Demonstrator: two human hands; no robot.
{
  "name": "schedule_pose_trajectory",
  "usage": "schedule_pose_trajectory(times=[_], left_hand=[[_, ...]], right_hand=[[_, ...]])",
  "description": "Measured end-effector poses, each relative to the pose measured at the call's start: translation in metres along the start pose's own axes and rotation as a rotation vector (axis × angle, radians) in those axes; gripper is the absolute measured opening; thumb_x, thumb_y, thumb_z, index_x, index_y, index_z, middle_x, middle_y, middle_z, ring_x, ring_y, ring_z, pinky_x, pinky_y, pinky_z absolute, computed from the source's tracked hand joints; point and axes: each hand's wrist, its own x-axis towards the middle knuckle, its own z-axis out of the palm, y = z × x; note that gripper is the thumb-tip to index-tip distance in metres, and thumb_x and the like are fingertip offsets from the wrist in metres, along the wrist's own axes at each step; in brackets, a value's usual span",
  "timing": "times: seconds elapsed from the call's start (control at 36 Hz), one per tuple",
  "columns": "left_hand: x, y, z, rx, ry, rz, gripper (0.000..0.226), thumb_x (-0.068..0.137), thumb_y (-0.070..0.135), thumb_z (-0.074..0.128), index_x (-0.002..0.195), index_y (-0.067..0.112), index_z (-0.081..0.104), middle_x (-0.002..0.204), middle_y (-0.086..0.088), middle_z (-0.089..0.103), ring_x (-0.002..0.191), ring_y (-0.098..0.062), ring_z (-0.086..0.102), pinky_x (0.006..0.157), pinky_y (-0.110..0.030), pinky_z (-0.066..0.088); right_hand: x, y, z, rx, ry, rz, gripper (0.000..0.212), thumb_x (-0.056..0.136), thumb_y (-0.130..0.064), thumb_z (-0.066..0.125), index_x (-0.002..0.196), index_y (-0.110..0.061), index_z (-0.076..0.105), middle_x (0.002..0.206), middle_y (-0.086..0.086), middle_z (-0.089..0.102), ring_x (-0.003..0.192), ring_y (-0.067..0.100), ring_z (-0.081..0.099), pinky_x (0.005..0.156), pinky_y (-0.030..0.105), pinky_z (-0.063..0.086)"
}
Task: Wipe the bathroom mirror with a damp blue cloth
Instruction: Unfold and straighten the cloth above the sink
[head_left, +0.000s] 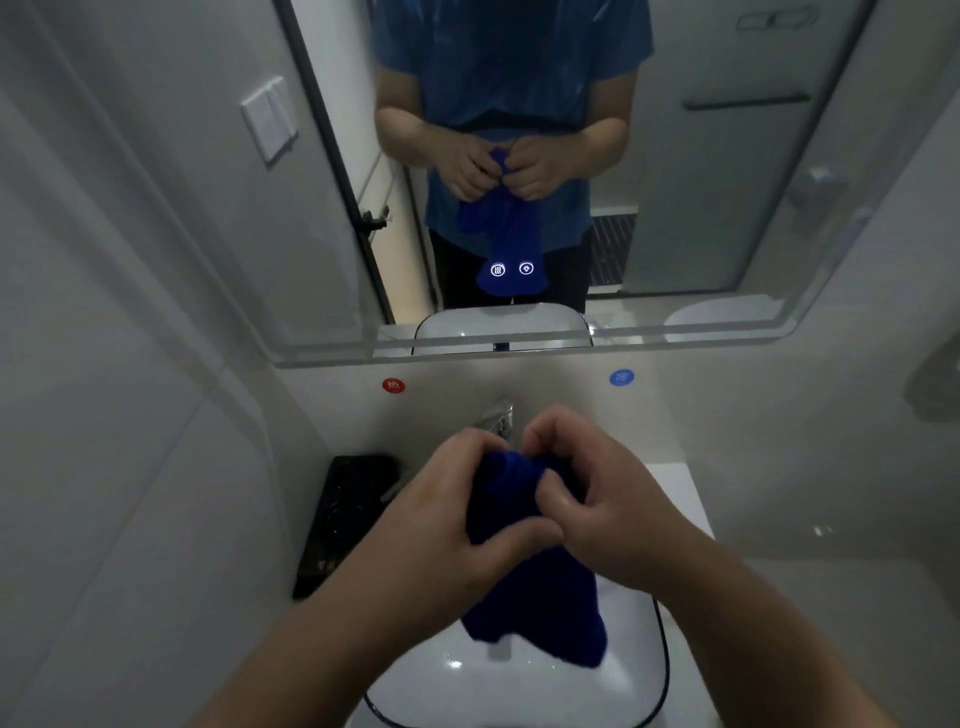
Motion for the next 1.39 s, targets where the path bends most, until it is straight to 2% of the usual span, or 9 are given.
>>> schedule_pose_trajectory(times=[0.14,0.31,0.5,0.61,0.81,0.94,1.03,1.19,1.39], left_hand=[[0.003,-0.004,-0.004,-0.15,0.136,0.019,0.01,0.103,0.037,0.065,0.11,0.045,0.066,0.1,0.014,0.075,0.092,-0.008,0.073,0.071,-0.014,0.056],[0.006,0.025,-0.016,-0.082,0.262,0.21,0.016,0.106,0.057,0.048,0.112,0.052,0.061,0.098,0.018,0.072,0.086,-0.006,0.071,0.065,-0.008,0.052],[0.017,0.033,-0.056,-0.084,0.591,0.213,0.021,0.11,0.029,0.05,0.101,0.044,0.062,0.083,0.012,0.068,0.068,-0.006,0.063,0.055,-0.01,0.046],[0.016,0.025,-0.067,0.02,0.655,0.22,0.02,0.112,0.022,0.049,0.104,0.036,0.061,0.083,0.013,0.065,0.07,-0.007,0.061,0.059,-0.009,0.043],[0.017,-0.011,-0.097,0.066,0.918,-0.059,0.018,0.106,0.046,0.046,0.096,0.038,0.058,0.077,0.026,0.062,0.072,-0.002,0.057,0.069,-0.032,0.047],[0.015,-0.043,-0.106,-0.01,0.82,-0.228,0.025,0.101,0.057,0.046,0.087,0.043,0.061,0.074,0.01,0.065,0.077,-0.028,0.063,0.077,-0.049,0.052],[0.014,-0.062,-0.09,-0.178,0.611,-0.481,0.025,0.108,0.044,0.053,0.091,0.034,0.068,0.089,0.001,0.073,0.092,-0.034,0.07,0.088,-0.048,0.057],[0.003,-0.062,-0.036,-0.324,0.44,-0.615,0.022,0.109,0.041,0.054,0.091,0.035,0.065,0.095,0.008,0.069,0.092,-0.014,0.066,0.074,-0.031,0.049],[-0.003,-0.009,0.014,-0.449,0.257,-0.401,0.022,0.107,0.04,0.056,0.111,0.024,0.07,0.094,-0.002,0.079,0.094,-0.027,0.076,0.086,-0.05,0.063]], right_hand=[[-0.003,0.0,-0.004,0.042,-0.038,0.036,0.026,0.097,-0.025,0.059,0.122,-0.032,0.059,0.102,-0.003,0.073,0.085,0.023,0.072,0.071,0.042,0.064],[-0.004,0.007,-0.011,-0.053,-0.106,0.065,0.029,0.093,-0.032,0.068,0.122,-0.038,0.062,0.105,-0.004,0.074,0.095,0.023,0.073,0.08,0.042,0.066],[-0.018,0.047,-0.002,-0.096,-0.217,0.387,0.018,0.091,-0.051,0.067,0.108,-0.045,0.072,0.1,-0.008,0.078,0.091,0.017,0.076,0.09,0.052,0.064],[-0.029,0.053,-0.004,-0.031,-0.267,0.411,0.025,0.091,-0.032,0.07,0.115,-0.037,0.074,0.107,0.0,0.077,0.099,0.024,0.075,0.092,0.051,0.063],[-0.043,0.065,-0.021,0.047,-0.258,0.413,0.029,0.093,-0.027,0.064,0.12,-0.025,0.074,0.109,0.005,0.076,0.099,0.022,0.073,0.088,0.034,0.059],[-0.043,0.077,-0.043,0.613,0.131,0.527,0.067,0.074,-0.047,0.093,0.128,-0.012,0.074,0.121,0.021,0.076,0.107,0.035,0.075,0.086,0.041,0.064],[-0.032,0.06,-0.053,0.842,0.427,0.617,0.045,0.082,-0.046,0.084,0.12,-0.02,0.08,0.126,0.017,0.076,0.107,0.035,0.078,0.077,0.043,0.066],[-0.002,0.021,-0.04,0.726,0.551,0.777,0.035,0.093,-0.036,0.074,0.117,-0.011,0.075,0.104,0.014,0.082,0.095,0.033,0.077,0.076,0.041,0.059],[0.007,-0.007,0.016,0.524,0.452,0.649,0.016,0.086,-0.038,0.076,0.086,-0.022,0.077,0.091,0.015,0.08,0.086,0.036,0.079,0.075,0.049,0.066]])
